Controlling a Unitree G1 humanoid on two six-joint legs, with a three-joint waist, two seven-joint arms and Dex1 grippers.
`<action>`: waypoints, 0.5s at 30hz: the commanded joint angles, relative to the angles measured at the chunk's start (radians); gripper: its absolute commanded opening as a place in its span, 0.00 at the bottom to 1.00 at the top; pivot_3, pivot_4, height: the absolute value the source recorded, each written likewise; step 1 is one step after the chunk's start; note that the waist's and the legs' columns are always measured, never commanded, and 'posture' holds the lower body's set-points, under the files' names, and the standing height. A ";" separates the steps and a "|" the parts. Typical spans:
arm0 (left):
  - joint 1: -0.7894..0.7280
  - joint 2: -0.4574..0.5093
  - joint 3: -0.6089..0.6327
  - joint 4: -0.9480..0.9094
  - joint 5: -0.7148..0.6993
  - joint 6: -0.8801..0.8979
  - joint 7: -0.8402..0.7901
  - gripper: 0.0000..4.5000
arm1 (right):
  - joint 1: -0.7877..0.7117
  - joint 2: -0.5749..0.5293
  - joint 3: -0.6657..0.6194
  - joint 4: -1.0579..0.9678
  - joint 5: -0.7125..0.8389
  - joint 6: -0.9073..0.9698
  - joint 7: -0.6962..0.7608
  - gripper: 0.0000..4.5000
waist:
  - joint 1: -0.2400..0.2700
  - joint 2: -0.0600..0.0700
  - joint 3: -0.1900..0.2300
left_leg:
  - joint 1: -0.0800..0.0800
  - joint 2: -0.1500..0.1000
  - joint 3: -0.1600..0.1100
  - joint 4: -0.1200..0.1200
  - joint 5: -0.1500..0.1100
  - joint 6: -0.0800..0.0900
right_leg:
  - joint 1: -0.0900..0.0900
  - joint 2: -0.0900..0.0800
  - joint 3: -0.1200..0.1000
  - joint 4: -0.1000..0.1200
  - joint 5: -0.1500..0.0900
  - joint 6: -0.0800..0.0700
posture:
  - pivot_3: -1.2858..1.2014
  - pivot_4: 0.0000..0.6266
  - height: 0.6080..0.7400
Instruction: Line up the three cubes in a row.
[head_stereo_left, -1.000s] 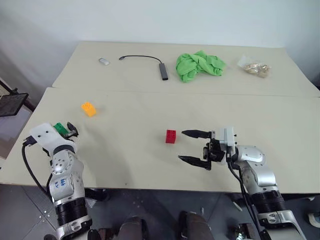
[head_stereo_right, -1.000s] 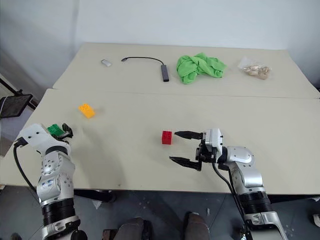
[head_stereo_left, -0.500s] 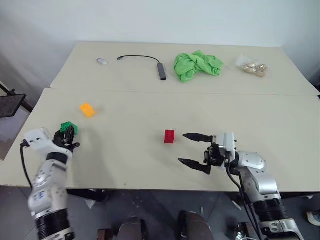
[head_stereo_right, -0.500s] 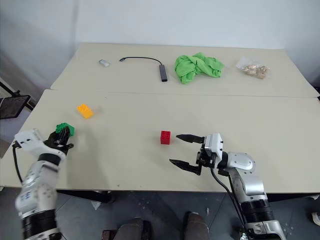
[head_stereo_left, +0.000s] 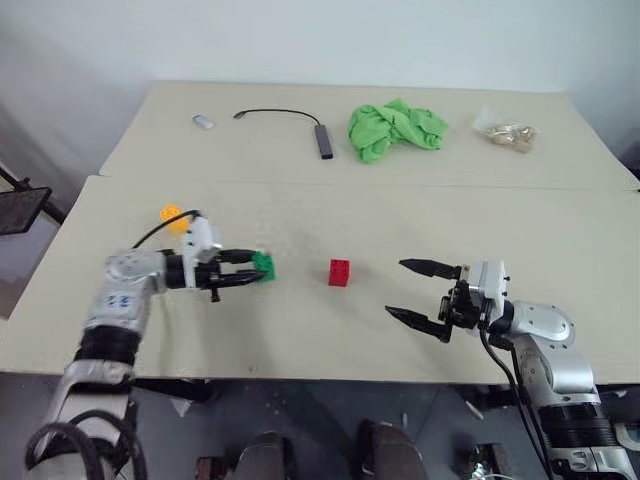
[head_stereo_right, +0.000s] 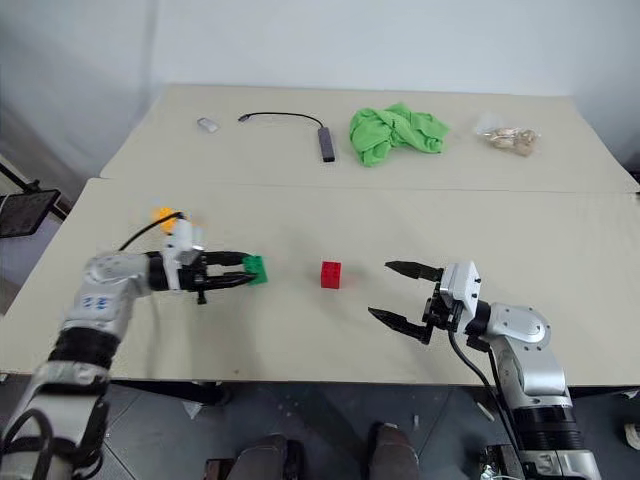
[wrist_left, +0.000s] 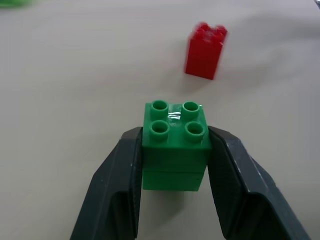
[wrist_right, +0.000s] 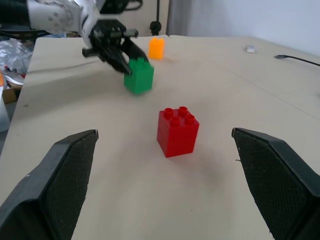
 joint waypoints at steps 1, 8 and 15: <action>-0.092 -0.024 -0.043 0.162 0.078 -0.136 -0.060 0.33 | 0.021 -0.004 -0.010 -0.069 0.007 -0.009 -0.020 1.00 | 0.000 0.000 0.000 | 0.000 0.000 0.000 0.000 0.000 0.000 | 0.000 0.000 0.000 0.000 0.000 0.000 | 0.52 0.24 1.00; -0.176 -0.078 -0.046 0.308 0.108 -0.235 -0.136 0.49 | 0.098 0.004 -0.006 -0.148 0.009 0.005 -0.066 1.00 | 0.005 -0.001 0.000 | 0.000 0.000 -0.001 0.002 0.000 0.001 | 0.001 -0.001 0.000 0.000 0.001 0.001 | 0.52 0.24 1.00; -0.071 -0.014 0.088 0.116 -0.002 -0.166 -0.102 0.94 | 0.092 0.020 0.025 -0.151 0.015 0.013 -0.072 1.00 | -0.007 -0.002 0.001 | 0.000 0.001 -0.001 0.002 0.000 0.001 | 0.000 -0.001 0.001 0.002 0.001 0.001 | 0.52 0.24 1.00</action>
